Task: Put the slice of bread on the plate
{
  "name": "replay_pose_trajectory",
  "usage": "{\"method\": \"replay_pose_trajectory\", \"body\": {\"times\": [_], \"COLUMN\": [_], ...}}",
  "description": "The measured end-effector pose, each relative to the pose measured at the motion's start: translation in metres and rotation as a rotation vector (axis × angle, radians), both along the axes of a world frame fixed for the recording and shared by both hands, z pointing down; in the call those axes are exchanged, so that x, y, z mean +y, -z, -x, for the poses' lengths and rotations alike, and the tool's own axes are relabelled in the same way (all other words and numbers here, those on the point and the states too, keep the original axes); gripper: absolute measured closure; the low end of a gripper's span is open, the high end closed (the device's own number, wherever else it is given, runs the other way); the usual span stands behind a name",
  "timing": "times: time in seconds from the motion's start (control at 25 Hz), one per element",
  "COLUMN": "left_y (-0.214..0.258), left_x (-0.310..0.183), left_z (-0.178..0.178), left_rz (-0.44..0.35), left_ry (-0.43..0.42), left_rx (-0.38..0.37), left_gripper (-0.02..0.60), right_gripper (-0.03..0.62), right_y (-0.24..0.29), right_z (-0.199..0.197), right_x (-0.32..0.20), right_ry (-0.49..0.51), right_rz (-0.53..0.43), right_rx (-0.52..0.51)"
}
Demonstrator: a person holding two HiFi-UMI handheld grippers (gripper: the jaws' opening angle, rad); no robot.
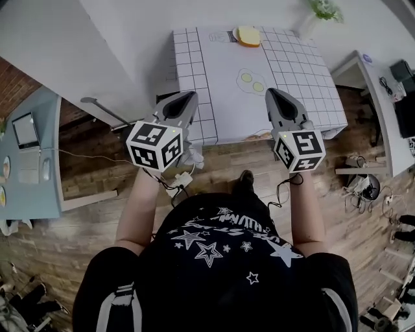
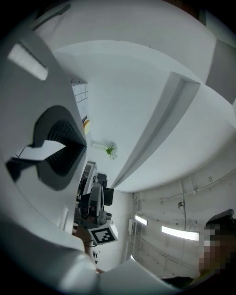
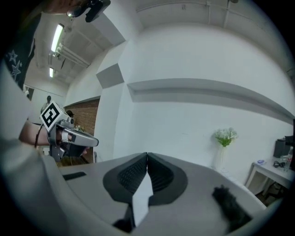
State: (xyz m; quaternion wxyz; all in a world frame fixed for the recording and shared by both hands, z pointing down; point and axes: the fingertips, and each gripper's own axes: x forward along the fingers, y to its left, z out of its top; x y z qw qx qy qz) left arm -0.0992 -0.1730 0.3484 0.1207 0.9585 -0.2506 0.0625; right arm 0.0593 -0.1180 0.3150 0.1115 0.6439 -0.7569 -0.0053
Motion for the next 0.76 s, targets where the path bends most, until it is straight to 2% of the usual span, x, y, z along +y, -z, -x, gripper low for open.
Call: {"method": "replay_pose_trajectory", "body": {"times": [0.2,0.4,0.56,0.76], "left_y": [-0.011,-0.023,-0.023,-0.017], "left_x": [0.02,0.042,0.063,0.106], "left_z": [0.003,0.004,-0.001,-0.012], "left_rz": [0.026,0.068,0.067,0.078], "left_ry": [-0.103,-0.139,-0.144,-0.151], "left_rx": [-0.011,-0.001,0.005,0.008], "left_gripper": [0.572,0.572,0.572,0.573], "right_gripper": [0.579,0.579,0.579,0.579], "right_y": [-0.007,-0.014,-0.013,-0.001], "right_z": [0.019,0.027,0.029,0.042], "right_x": [0.033,0.062,0.081,0.118], "right_ry": [-0.083,-0.118,-0.112,-0.061], "right_rz": [0.029,0.063,0.056,0.049], "right_rx": [-0.021,-0.027,-0.031,-0.027]}}
